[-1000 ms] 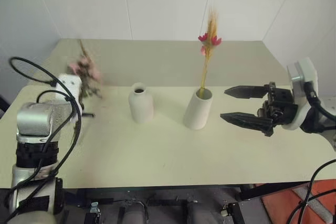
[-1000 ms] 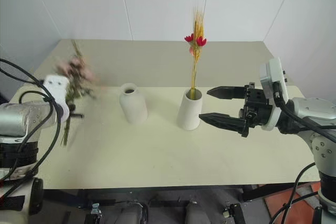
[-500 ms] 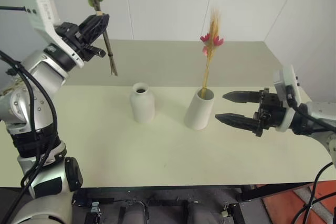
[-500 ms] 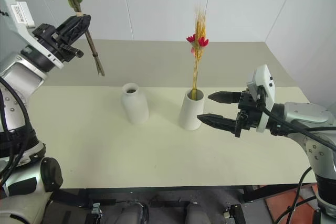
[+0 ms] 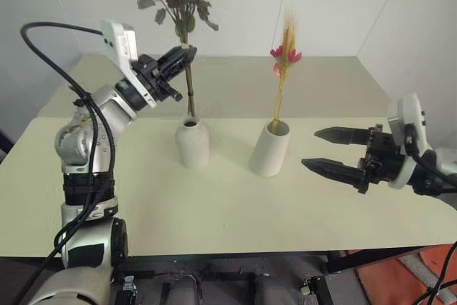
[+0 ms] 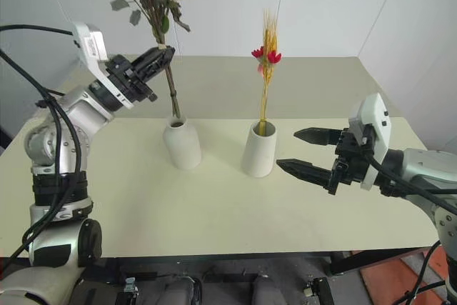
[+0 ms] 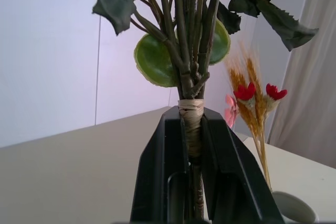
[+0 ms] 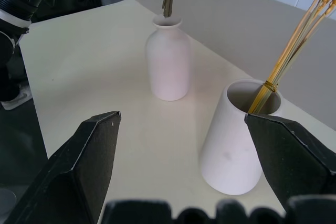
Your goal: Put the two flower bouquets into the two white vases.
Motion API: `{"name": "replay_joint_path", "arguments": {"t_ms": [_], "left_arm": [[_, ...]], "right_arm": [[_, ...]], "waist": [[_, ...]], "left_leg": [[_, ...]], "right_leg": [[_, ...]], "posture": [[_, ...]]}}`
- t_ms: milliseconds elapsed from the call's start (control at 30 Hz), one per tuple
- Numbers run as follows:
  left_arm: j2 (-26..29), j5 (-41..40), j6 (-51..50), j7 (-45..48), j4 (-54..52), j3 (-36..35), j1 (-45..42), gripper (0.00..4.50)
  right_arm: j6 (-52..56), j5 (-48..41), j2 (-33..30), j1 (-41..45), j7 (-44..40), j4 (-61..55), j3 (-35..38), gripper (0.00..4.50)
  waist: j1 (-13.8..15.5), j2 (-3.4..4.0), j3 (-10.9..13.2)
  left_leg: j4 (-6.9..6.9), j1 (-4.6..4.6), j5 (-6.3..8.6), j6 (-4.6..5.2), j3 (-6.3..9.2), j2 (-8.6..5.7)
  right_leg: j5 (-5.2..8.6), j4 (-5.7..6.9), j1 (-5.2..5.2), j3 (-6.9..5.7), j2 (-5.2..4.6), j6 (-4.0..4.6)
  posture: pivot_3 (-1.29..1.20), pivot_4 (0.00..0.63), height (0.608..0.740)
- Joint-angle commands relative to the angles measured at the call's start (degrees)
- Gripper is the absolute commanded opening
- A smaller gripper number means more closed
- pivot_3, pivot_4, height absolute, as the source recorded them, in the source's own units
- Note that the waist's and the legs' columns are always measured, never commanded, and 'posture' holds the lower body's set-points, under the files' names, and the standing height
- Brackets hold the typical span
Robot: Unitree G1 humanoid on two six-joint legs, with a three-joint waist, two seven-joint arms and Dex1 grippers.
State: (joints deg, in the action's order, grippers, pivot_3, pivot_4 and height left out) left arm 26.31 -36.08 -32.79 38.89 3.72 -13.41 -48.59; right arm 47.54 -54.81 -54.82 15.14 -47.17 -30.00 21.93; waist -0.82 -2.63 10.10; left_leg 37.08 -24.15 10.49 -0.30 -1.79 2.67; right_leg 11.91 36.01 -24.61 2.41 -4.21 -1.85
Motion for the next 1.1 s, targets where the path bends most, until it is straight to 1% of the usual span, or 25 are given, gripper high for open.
{"name": "replay_joint_path", "arguments": {"t_ms": [33,200,567,633,667,767,900,1000,1033,1100], "left_arm": [[1.0,0.6,2.4,1.1,-0.4,-0.4,-0.1,0.09],[0.9,1.1,3.0,0.8,-0.2,-0.7,0.7,0.09],[-0.9,2.0,2.9,1.1,-2.9,2.0,4.9,0.09],[0.1,2.9,1.8,1.6,-3.6,3.3,5.9,0.82],[0.9,2.7,1.2,2.3,-4.4,3.5,6.9,1.03],[3.2,1.7,-0.6,2.9,-6.5,2.6,9.2,2.02],[6.9,-1.0,-2.8,2.2,-9.8,-2.3,13.1,3.34],[12.0,-4.5,-4.9,3.1,-16.1,-10.5,22.5,4.32],[13.4,-6.1,-6.0,3.5,-17.9,-12.4,24.8,4.45],[15.0,-8.2,-7.0,4.3,-19.9,-14.1,27.4,4.45]], "right_arm": [[0.0,-1.4,-1.1,-0.1,0.8,-1.7,3.4,4.50],[-0.1,-1.6,-1.0,-0.3,1.0,-1.9,3.4,4.50],[-0.7,-0.9,-0.7,-0.2,1.5,-1.4,3.1,4.50],[-0.9,-0.8,-0.6,-0.3,1.6,-1.5,3.0,4.50],[-0.9,-0.7,-0.5,-0.5,1.7,-1.6,3.0,4.50],[-1.0,-0.6,-0.4,-0.8,2.0,-1.9,3.2,4.50],[-1.2,-0.6,-0.3,-2.0,2.1,-2.5,4.0,4.50],[-1.5,-0.3,-0.5,-3.4,1.8,-2.0,5.2,4.50],[-1.6,-0.3,-0.6,-3.5,1.7,-1.8,5.3,4.50],[-1.7,-0.2,-0.8,-3.5,1.4,-1.7,5.2,4.50]], "waist": [[0.0,0.00,0.0],[0.1,0.00,0.0],[0.1,0.00,0.0],[0.1,0.00,0.0],[0.0,0.00,0.0],[-0.2,0.00,0.0],[-0.1,0.00,0.0],[-0.6,0.02,0.0],[-0.5,0.02,0.0],[-0.2,0.02,0.0]], "left_leg": [[0.00,-0.01,0.00,0.00,0.00,0.00],[0.00,0.00,0.00,0.00,0.01,0.00],[0.00,0.08,0.00,0.00,0.02,0.01],[0.00,0.08,0.00,0.00,0.02,0.01],[0.00,0.08,0.00,0.00,0.02,0.01],[-0.01,0.12,0.00,0.00,0.02,0.03],[-0.01,0.13,0.00,0.00,0.02,0.05],[-0.03,0.15,0.01,0.00,-0.03,0.08],[-0.06,0.16,0.01,0.00,-0.03,0.09],[-0.05,0.17,0.01,0.00,-0.02,0.10]], "right_leg": [[0.00,0.00,0.00,0.00,0.00,0.00],[0.02,-0.02,0.02,-0.02,-0.01,-0.04],[0.11,-0.05,0.14,-0.03,0.00,-0.19],[0.11,-0.06,0.14,-0.03,0.00,-0.18],[0.11,-0.05,0.14,-0.02,0.00,-0.18],[0.11,-0.04,0.14,-0.01,0.01,-0.18],[0.13,-0.03,0.14,-0.01,0.03,-0.21],[0.14,-0.07,0.14,0.02,0.02,-0.21],[0.14,-0.07,0.13,0.03,0.02,-0.21],[0.17,-0.05,0.14,-0.01,0.02,-0.24]], "posture": [[0.00,0.150,0.740],[0.00,0.150,0.740],[0.00,0.150,0.740],[0.00,0.150,0.740],[0.00,0.150,0.740],[0.00,0.150,0.740],[0.00,0.150,0.740],[0.00,0.150,0.740],[0.00,0.150,0.740],[0.00,0.150,0.740]]}}
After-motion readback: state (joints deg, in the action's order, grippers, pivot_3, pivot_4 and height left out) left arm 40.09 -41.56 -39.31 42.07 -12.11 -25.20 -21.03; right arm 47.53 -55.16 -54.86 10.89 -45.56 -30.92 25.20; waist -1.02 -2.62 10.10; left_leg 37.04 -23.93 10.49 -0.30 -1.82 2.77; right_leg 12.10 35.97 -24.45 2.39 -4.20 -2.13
